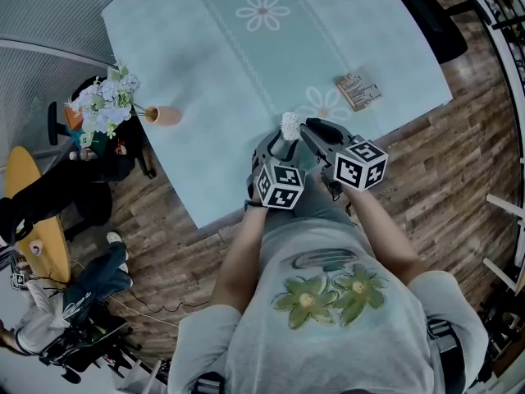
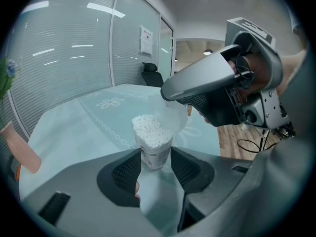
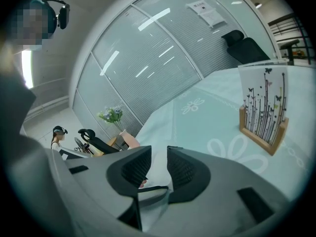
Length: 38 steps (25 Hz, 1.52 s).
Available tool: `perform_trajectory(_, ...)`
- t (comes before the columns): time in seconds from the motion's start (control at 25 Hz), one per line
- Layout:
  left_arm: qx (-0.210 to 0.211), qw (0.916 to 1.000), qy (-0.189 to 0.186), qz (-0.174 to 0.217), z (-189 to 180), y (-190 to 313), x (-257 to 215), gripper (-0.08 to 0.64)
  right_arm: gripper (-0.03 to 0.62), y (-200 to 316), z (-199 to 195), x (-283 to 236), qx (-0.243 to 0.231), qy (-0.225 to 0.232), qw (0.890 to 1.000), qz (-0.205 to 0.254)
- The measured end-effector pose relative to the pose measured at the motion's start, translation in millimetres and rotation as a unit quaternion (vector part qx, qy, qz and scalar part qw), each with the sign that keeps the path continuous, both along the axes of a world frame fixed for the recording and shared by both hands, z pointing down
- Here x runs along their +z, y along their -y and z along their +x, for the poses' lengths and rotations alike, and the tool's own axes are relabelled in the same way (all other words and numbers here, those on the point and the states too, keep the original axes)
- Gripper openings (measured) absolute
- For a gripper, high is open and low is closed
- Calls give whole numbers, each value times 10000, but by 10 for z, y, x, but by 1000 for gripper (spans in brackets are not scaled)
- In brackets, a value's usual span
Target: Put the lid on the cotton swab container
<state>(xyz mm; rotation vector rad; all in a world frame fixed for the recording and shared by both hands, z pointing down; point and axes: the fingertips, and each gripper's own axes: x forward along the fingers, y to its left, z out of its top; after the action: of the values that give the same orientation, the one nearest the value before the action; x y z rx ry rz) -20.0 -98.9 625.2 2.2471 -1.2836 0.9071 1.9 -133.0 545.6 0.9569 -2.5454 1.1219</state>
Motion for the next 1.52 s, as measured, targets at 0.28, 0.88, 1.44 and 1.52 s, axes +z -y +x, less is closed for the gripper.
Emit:
perform_trajectory(0.28, 20, 10000, 43, 9, -4, 7, 4, 187, 100, 6, -39, 1, -47, -52, 10000, 41)
perform_trajectory(0.88, 27, 10000, 70, -15, 8, 8, 7, 184, 100, 17, -116, -1, -86, -280, 9992, 263)
perform_trajectory(1.44, 65, 10000, 32, -17, 34, 0, -7, 179, 100, 12, -187, -1, -115, -732, 9956, 567)
perform_trajectory(1.52, 71, 10000, 26, -18, 41, -1, -4, 179, 100, 13, -193, 4, -122, -808, 9947, 627)
